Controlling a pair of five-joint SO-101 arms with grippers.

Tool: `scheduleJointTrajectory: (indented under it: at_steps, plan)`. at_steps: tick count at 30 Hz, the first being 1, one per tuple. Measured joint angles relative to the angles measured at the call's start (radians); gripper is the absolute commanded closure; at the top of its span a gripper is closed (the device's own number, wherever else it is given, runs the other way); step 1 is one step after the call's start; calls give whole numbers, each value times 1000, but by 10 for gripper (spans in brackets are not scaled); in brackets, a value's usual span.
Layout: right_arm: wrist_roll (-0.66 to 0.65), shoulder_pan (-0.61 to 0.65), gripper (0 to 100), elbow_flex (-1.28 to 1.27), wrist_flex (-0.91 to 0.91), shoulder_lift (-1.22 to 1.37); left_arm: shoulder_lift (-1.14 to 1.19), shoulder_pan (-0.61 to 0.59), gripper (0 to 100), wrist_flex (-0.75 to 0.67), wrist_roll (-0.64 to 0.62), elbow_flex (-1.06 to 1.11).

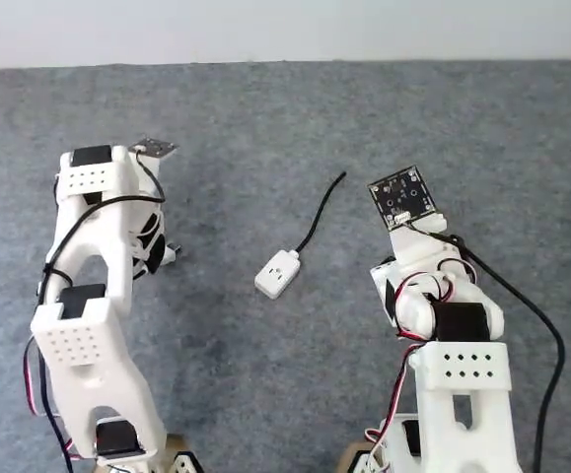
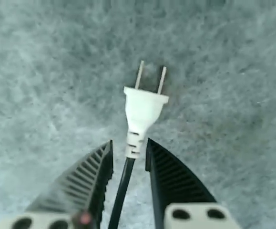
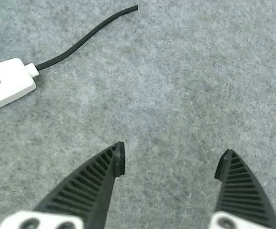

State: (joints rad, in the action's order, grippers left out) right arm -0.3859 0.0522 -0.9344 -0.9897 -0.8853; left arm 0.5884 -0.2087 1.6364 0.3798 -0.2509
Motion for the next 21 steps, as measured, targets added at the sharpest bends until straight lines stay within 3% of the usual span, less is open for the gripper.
scheduleJointTrajectory:
  at_steps: [12, 17, 21]
  plan:
    - [0, 0, 684, 0, 0, 0, 107, 12, 890, -54, 5, 6]
    - [0, 0, 684, 0, 0, 0, 107, 17, 994, -54, 5, 6]
    - [0, 0, 684, 0, 0, 0, 100, 21, 988, -52, 5, 8]
